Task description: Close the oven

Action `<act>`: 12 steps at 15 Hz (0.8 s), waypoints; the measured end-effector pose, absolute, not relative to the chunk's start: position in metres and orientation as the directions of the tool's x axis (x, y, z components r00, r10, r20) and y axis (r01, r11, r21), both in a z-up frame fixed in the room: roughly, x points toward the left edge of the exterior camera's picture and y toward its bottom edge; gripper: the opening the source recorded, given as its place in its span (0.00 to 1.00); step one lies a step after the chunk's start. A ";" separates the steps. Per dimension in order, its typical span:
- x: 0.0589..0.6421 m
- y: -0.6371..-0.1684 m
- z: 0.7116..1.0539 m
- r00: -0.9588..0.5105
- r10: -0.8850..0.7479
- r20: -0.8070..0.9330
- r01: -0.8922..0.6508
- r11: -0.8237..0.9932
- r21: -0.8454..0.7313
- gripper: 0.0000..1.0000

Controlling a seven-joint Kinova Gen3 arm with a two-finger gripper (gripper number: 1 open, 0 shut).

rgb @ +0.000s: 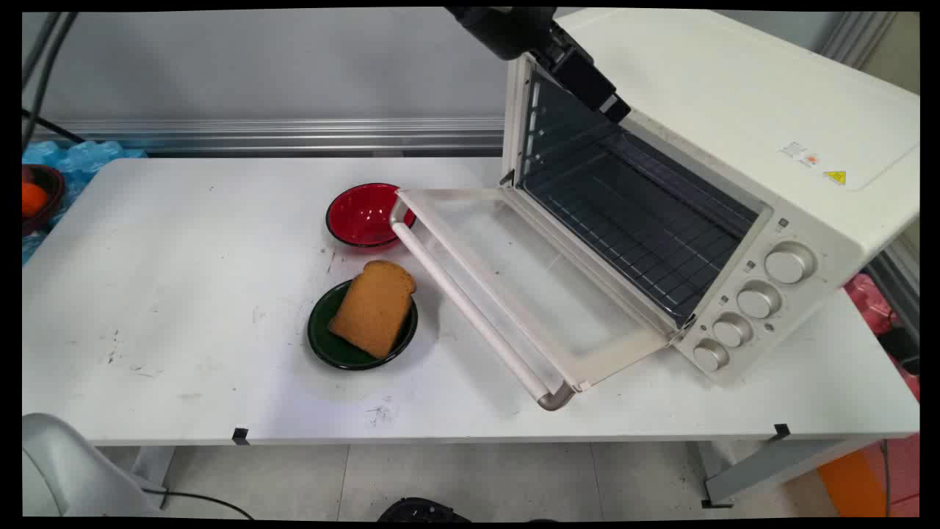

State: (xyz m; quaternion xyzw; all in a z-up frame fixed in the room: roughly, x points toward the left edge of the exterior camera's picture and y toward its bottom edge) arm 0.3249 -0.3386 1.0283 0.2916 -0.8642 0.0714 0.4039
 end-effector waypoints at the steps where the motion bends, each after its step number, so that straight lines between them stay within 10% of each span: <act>1: 0.325 -0.341 1.028 -0.506 -0.448 0.737 -0.554 0.824 0.120 1.00; 12: 0.334 -0.357 1.022 -0.555 -0.414 0.722 -0.503 0.858 0.105 1.00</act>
